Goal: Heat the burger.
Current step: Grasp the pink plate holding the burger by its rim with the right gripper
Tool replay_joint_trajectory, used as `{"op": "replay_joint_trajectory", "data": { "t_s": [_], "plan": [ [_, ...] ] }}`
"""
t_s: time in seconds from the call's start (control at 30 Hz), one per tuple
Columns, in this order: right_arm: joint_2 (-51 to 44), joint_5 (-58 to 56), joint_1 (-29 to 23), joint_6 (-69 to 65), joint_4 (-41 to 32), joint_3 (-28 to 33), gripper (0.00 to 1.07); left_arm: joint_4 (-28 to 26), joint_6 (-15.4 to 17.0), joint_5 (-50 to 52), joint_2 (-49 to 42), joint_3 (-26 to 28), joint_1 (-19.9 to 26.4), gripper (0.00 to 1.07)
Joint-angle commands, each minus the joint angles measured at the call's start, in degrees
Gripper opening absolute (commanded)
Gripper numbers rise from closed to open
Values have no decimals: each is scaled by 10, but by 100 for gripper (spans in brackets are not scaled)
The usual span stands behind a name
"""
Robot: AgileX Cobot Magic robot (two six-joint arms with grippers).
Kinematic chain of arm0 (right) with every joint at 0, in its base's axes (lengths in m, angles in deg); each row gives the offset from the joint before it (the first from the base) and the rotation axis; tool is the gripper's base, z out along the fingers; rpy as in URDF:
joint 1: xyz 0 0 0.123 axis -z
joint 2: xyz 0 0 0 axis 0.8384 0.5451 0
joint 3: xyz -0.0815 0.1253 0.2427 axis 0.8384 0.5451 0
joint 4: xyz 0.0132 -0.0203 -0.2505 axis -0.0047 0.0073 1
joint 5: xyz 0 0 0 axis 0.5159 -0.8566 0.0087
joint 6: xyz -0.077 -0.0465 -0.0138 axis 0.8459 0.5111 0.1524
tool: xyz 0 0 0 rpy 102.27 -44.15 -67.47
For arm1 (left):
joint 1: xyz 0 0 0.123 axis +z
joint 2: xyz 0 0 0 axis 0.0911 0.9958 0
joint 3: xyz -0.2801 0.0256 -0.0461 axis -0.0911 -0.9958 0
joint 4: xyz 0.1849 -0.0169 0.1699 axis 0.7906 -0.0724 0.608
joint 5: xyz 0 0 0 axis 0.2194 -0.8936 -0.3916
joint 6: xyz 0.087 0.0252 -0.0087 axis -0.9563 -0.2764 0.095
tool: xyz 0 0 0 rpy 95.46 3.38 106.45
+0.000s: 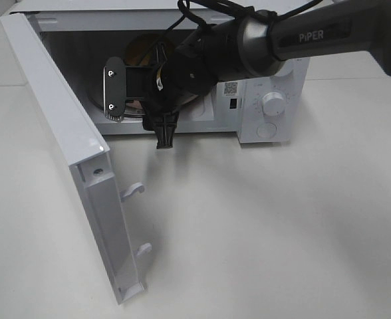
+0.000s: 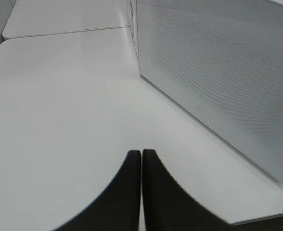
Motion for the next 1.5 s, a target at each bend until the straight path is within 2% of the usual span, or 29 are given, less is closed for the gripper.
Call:
{"op": "replay_joint_trajectory", "data": {
  "t_s": [0.03, 1.5],
  "plan": [
    [2, 3, 12, -7, 2, -6, 57, -4, -1, 6, -3, -2, -2, 0],
    [32, 14, 45, -18, 2, -6, 57, -4, -1, 6, -3, -2, -2, 0]
  ]
}}
